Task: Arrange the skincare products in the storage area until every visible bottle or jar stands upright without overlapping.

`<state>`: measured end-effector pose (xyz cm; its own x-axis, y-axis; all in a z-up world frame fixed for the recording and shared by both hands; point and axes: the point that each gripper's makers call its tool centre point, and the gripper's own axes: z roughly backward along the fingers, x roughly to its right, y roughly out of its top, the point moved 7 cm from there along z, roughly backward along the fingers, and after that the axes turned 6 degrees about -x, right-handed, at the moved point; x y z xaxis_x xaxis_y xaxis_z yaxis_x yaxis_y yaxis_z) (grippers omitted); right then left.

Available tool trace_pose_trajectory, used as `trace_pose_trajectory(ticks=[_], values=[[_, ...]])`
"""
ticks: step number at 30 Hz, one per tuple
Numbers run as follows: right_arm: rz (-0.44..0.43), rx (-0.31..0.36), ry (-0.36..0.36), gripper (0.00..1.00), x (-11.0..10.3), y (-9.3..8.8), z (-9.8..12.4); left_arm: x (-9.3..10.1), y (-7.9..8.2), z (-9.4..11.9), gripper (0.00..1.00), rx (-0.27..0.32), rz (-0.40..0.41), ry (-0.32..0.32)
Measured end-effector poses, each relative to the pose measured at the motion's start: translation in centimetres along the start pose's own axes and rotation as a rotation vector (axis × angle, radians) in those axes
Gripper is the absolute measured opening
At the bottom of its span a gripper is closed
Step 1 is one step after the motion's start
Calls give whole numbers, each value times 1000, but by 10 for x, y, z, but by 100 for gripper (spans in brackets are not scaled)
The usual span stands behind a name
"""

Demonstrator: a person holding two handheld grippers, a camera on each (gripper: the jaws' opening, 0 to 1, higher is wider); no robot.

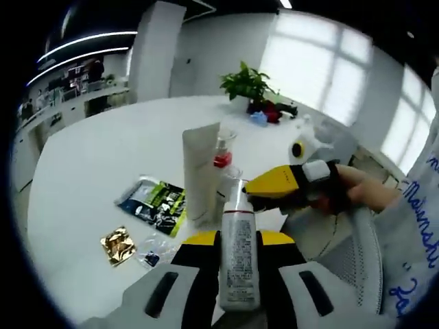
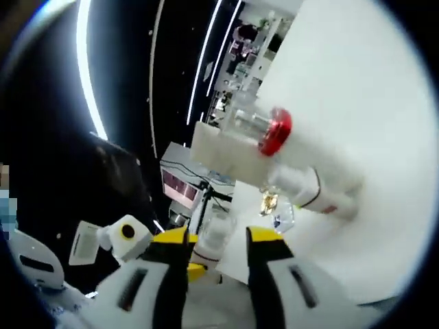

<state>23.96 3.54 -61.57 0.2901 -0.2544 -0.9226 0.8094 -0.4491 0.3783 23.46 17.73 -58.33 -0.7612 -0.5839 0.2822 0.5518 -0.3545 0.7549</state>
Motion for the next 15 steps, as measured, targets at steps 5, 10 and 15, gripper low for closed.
trace_pose_trajectory(ticks=[5, 10, 15], values=[[28, 16, 15, 29, -5, 3, 0, -1, 0, -2, 17, 40, 69, -65], [59, 17, 17, 23, -8, 3, -1, -9, -4, 0, 17, 46, 95, -93], [108, 15, -2, 22, -10, 4, -1, -6, -7, -5, 17, 21, 85, -87]])
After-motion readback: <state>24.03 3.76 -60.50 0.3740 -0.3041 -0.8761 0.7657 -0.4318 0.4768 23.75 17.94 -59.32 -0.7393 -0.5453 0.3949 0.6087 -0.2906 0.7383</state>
